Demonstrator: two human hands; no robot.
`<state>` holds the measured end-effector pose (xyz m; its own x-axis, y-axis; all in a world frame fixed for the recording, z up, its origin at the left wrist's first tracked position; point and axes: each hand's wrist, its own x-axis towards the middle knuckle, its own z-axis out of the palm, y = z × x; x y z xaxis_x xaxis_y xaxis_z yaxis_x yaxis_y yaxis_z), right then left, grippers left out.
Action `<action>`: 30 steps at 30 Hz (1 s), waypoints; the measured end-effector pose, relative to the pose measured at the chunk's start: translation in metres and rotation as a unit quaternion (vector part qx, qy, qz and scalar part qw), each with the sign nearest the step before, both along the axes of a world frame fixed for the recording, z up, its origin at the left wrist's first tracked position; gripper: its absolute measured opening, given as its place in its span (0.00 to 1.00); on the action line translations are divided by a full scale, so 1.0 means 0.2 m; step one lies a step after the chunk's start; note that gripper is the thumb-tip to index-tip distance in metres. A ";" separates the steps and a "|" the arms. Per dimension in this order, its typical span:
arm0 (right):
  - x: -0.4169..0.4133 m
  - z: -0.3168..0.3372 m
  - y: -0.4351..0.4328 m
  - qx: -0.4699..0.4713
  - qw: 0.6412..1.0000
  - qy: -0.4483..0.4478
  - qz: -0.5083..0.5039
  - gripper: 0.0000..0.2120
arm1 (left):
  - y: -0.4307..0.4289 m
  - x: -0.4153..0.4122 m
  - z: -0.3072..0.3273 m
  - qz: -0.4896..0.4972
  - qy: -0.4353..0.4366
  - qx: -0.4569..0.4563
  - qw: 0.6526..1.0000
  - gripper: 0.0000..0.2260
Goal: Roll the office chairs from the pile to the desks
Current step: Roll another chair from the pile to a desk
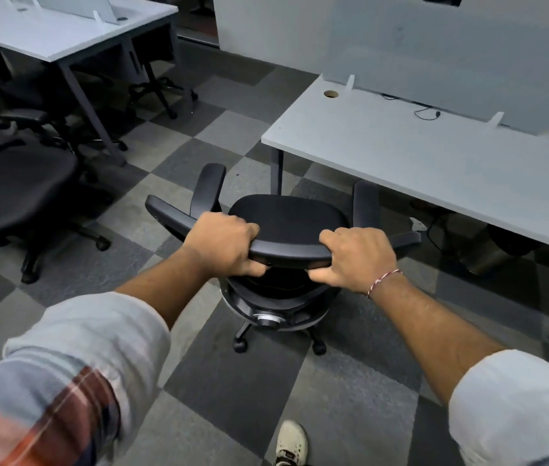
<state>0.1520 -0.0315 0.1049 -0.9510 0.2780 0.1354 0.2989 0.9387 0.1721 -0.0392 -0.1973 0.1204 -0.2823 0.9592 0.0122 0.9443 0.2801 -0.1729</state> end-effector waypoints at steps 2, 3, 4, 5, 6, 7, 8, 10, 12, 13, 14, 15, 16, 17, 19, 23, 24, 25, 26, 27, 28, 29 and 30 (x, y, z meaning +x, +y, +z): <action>0.02 0.00 -0.03 -0.007 1.000 -0.009 -0.010 0.24 | -0.02 0.01 0.00 -0.002 0.000 0.004 1.000 0.24; 0.02 0.01 -0.06 -0.009 1.000 -0.012 -0.016 0.24 | -0.04 0.02 0.01 0.000 0.000 0.003 1.000 0.23; 0.03 0.01 -0.09 -0.014 0.999 -0.016 -0.025 0.24 | -0.06 0.04 0.01 0.006 -0.004 0.000 1.000 0.23; 0.04 0.01 -0.11 -0.019 0.999 -0.021 -0.035 0.24 | -0.07 0.05 0.01 0.014 -0.011 -0.006 1.000 0.23; 0.05 0.02 -0.13 -0.023 0.998 -0.027 -0.045 0.23 | -0.08 0.07 0.01 0.020 -0.022 -0.010 1.000 0.22; 0.07 0.02 -0.16 -0.026 0.998 -0.035 -0.054 0.23 | -0.10 0.09 0.01 0.024 -0.033 -0.015 0.999 0.22; 0.09 0.03 -0.18 -0.031 0.997 -0.041 -0.058 0.23 | -0.11 0.11 0.01 0.028 -0.043 -0.019 0.998 0.21; 0.13 0.04 -0.24 -0.035 0.996 -0.048 -0.068 0.22 | -0.15 0.15 0.02 0.027 -0.053 -0.023 0.998 0.21; 0.18 0.05 -0.32 -0.036 0.995 -0.052 -0.078 0.22 | -0.21 0.19 0.02 0.013 -0.050 -0.026 0.998 0.20; 0.22 0.05 -0.36 -0.037 0.994 -0.052 -0.084 0.22 | -0.24 0.21 0.02 0.005 -0.048 -0.028 0.998 0.20; 0.25 0.05 -0.40 -0.038 0.994 -0.052 -0.089 0.22 | -0.27 0.24 0.02 -0.005 -0.046 -0.028 0.999 0.20; 0.28 0.05 -0.43 -0.038 0.993 -0.052 -0.095 0.22 | -0.30 0.26 0.03 -0.015 -0.043 -0.029 0.999 0.20; 0.32 0.05 -0.48 -0.038 0.993 -0.051 -0.102 0.22 | -0.34 0.29 0.03 -0.025 -0.042 -0.029 0.998 0.20; 0.34 0.05 -0.51 -0.039 0.992 -0.050 -0.107 0.21 | -0.36 0.30 0.03 -0.031 -0.042 -0.030 0.998 0.20; 0.39 0.05 -0.61 -0.040 0.991 -0.048 -0.119 0.21 | -0.42 0.33 0.03 -0.043 -0.043 -0.034 0.998 0.20; 0.45 0.05 -0.78 -0.042 0.988 -0.043 -0.141 0.23 | -0.52 0.33 0.02 -0.075 -0.037 -0.049 0.995 0.22; 0.47 0.05 -0.83 -0.041 0.987 -0.042 -0.148 0.23 | -0.54 0.33 0.02 -0.085 -0.030 -0.047 0.995 0.22; 0.49 0.04 -0.87 -0.043 0.986 -0.040 -0.158 0.23 | -0.55 0.33 0.02 -0.097 -0.021 -0.045 0.994 0.22; 0.50 0.04 -0.91 -0.043 0.984 -0.034 -0.167 0.23 | -0.56 0.33 0.03 -0.111 -0.009 -0.039 0.993 0.22; 0.50 0.04 -0.94 -0.042 0.984 -0.028 -0.173 0.24 | -0.57 0.32 0.03 -0.123 0.002 -0.034 0.992 0.22; 0.50 0.04 -0.96 -0.038 0.983 -0.023 -0.178 0.24 | -0.57 0.31 0.03 -0.135 0.012 -0.029 0.990 0.22; 0.51 0.04 -0.98 -0.034 0.982 -0.018 -0.182 0.25 | -0.56 0.30 0.03 -0.145 0.018 -0.024 0.989 0.23; 0.51 0.04 -0.99 -0.032 0.982 -0.013 -0.186 0.25 | -0.55 0.29 0.03 -0.153 0.023 -0.020 0.988 0.23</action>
<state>0.2540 -0.2295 0.1120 -0.7856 0.6131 0.0836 0.6186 0.7751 0.1287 0.0181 -0.3076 0.1269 0.0204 0.9995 -0.0223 0.9745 -0.0249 -0.2229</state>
